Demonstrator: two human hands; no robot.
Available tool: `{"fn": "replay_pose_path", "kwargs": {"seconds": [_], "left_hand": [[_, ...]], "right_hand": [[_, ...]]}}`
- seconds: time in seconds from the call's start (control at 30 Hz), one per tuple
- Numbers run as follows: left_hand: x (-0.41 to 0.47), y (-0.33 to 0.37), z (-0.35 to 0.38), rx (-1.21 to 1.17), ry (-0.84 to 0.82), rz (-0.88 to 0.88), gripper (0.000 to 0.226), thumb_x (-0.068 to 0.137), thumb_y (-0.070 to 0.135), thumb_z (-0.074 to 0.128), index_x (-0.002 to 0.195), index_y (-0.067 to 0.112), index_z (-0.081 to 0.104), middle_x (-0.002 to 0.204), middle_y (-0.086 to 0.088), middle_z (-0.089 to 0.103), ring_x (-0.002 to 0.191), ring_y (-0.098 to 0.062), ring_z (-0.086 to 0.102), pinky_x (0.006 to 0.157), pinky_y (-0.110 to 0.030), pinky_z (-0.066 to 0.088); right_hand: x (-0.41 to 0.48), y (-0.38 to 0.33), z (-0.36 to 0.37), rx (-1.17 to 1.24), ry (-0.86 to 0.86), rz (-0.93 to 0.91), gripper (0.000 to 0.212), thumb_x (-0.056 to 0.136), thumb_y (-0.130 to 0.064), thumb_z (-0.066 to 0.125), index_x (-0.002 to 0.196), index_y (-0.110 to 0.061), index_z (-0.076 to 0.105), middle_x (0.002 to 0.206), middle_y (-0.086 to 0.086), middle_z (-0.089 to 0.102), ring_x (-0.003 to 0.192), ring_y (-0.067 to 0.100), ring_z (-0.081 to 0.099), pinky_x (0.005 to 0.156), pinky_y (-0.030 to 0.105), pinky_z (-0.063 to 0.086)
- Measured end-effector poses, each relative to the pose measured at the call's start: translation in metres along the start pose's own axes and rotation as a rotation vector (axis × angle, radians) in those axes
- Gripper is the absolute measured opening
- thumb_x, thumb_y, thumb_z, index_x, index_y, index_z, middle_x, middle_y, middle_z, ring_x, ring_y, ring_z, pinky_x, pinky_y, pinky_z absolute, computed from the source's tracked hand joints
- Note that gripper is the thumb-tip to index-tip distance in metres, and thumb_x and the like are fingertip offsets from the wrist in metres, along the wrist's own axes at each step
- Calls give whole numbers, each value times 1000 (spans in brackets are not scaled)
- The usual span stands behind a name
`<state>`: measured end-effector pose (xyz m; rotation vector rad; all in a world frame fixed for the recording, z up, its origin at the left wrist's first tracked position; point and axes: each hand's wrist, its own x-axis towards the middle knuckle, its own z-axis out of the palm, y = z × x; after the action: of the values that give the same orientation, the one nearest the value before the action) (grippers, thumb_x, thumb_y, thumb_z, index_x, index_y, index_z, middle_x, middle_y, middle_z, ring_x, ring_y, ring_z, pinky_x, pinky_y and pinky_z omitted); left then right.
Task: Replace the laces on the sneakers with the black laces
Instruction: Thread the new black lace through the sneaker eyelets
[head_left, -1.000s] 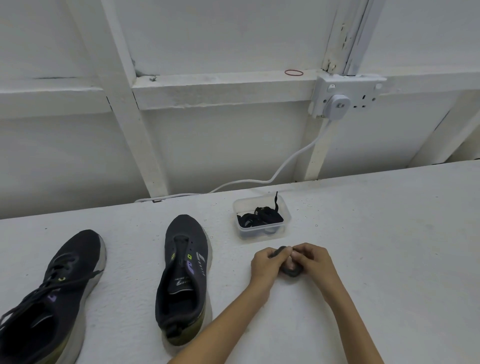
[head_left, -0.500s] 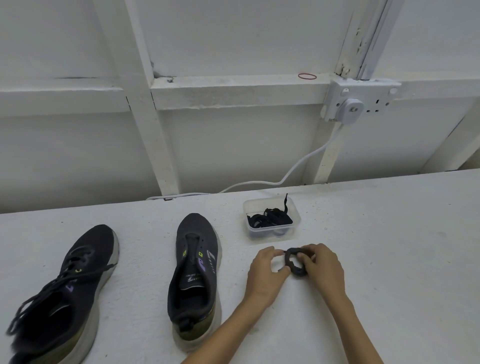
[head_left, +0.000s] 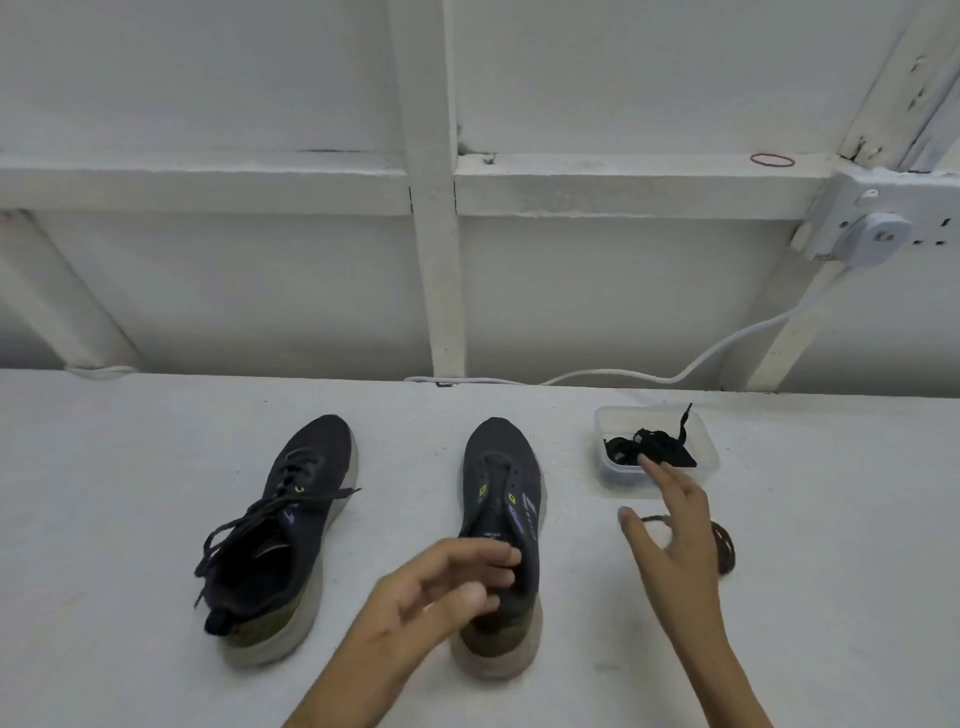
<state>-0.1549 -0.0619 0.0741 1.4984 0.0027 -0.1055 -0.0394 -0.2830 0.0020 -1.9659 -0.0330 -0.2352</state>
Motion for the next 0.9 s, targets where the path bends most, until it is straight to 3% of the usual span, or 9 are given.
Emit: {"fn": "replay_pose_path", "kwargs": {"seconds": [0.13,0.23,0.33,0.43,0.5,0.57,0.7,0.8,0.9], "left_hand": [[-24,4,-47,-119,405,101,21,80,9,67,99,15,75,106,-14,72,99,-27,69,83,-32,58],[-38,-1,-84,-219,720,108,23,90,4,52,91,10,74,103,-13,73,96,-23,69,86,-36,57],[-49,-6,-118,-282,891,88,23,96,3,47,95,11,68,98,-7,71,91,-18,69,86,-36,56],[-53,-11,-148,-271,960,44,20,96,2,48,95,11,66,101,-8,69,85,-11,68,84,-30,57],[-51,-12,-165,-235,944,16,19,95,1,50,95,10,66,101,-8,69,87,-13,67,83,-28,57],[-46,-10,-181,-176,892,-23,18,94,1,52,97,9,67,100,-6,71,95,-19,65,86,-35,58],[-28,-4,-211,-31,713,-99,17,92,4,57,102,10,69,102,1,73,105,-17,65,96,-37,49],[-14,1,-223,99,517,-149,15,91,7,61,100,15,71,102,6,73,102,-6,64,94,-27,47],[-1,1,-231,220,325,-199,13,91,10,64,99,18,71,100,8,74,97,-1,65,81,-11,46]], "right_hand": [[-9,-37,27,82,-121,-52,52,80,-31,57,129,-45,52,143,-16,40,135,2,35,112,38,34],[-12,-60,46,105,-170,-98,51,81,-32,58,130,-43,53,141,-27,37,136,-2,34,112,35,34],[-16,-81,65,129,-205,-122,51,81,-31,58,132,-39,55,140,-29,39,132,-7,36,108,23,34],[-25,-98,87,161,-212,-133,47,82,-28,58,128,-37,57,135,-31,42,129,-7,39,102,13,34],[-34,-109,104,168,-194,-134,43,82,-30,58,123,-38,60,136,-25,45,130,-3,41,104,19,35],[-43,-117,123,176,-179,-119,35,81,-32,59,115,-40,65,137,-19,47,130,0,42,104,24,35],[-62,-127,155,217,-210,-54,28,89,-18,66,101,-43,68,133,-20,49,130,-1,42,104,26,33],[-70,-127,172,189,-238,-17,33,89,-13,68,98,-44,68,127,-26,51,124,-5,45,100,21,36],[-71,-124,191,123,-294,38,44,87,-6,67,96,-49,66,122,-23,52,116,-10,47,93,14,38]]}}
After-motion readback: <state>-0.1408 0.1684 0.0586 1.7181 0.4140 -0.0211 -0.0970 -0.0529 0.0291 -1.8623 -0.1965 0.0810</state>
